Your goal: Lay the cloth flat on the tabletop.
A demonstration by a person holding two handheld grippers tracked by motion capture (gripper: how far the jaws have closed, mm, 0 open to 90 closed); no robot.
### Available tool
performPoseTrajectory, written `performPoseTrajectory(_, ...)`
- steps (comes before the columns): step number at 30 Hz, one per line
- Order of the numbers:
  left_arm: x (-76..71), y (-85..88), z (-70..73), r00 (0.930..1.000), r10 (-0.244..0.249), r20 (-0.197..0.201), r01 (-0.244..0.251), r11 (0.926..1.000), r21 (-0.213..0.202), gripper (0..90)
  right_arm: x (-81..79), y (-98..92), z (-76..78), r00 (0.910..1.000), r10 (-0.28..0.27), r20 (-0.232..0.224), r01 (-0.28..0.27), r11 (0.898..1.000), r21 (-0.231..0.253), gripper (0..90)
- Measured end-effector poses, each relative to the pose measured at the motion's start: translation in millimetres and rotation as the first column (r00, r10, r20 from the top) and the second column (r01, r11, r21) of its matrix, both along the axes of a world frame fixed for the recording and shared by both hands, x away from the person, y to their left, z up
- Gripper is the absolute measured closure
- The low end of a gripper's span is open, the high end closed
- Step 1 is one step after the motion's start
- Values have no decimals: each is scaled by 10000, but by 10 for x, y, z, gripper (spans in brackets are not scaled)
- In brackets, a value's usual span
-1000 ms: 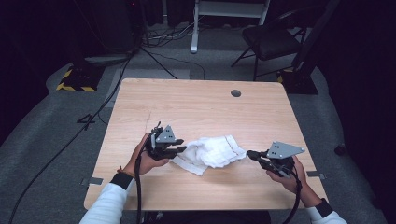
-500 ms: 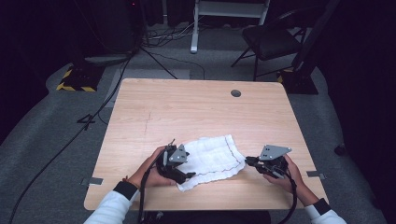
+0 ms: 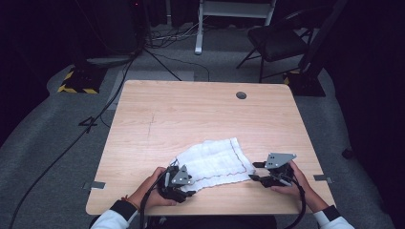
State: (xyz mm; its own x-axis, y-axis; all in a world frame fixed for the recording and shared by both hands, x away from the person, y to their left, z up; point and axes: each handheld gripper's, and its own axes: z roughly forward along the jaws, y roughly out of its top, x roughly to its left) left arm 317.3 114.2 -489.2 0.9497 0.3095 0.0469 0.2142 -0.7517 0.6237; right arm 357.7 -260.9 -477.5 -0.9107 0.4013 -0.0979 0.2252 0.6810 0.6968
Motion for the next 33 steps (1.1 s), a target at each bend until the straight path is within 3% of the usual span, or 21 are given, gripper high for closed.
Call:
performPoseTrajectory(2,28,19,6,10000,61,-76,-61,10000,-54,509,8,11,-25,10000,51,-20,-51,9999,-105,487)
performPoseTrajectory(6,66,47,8,9998,179,-62,-180,9998,-56,701,61,31,-132,9998,-109,-195,105,9998,-183,495)
performPoseTrajectory(8,74,55,15,9997,239,15,-239,9997,21,739,85,14,-143,9994,-250,-243,250,9997,12,603)
performPoseTrajectory(9,82,59,22,9998,210,57,-210,9998,51,811,74,11,-128,9998,-190,-48,189,9997,-181,756)
performPoseTrajectory(11,96,80,58,9996,266,119,-265,9996,-112,821,58,14,-115,9998,-190,65,192,9993,-323,797)
performPoseTrajectory(12,98,123,130,9995,303,128,-295,9978,-598,830,21,8,-58,9997,-97,221,103,9995,-309,816)
performPoseTrajectory(14,98,148,174,9992,361,165,-346,9959,-836,832,-1,3,-10,9991,-167,399,177,9995,-264,821)
performPoseTrajectory(18,90,233,344,9972,647,368,-579,9849,-1633,835,-106,-69,260,9965,-447,711,395,9966,730,814)
performPoseTrajectory(22,67,235,451,9947,713,745,-559,9799,-1914,839,-171,-79,336,9951,-444,888,367,9955,868,811)
performPoseTrajectory(26,78,211,523,9894,781,1226,-558,9828,-1759,843,-193,-66,356,9943,-404,991,340,9972,659,835)
performPoseTrajectory(30,103,236,656,9859,887,1418,-545,9720,-2288,845,-241,-125,565,9883,-739,1333,568,9901,1281,840)
performPoseTrajectory(33,44,237,780,9833,844,1613,-398,9643,-2618,845,-317,-157,675,9828,-862,1635,617,9868,1494,840)
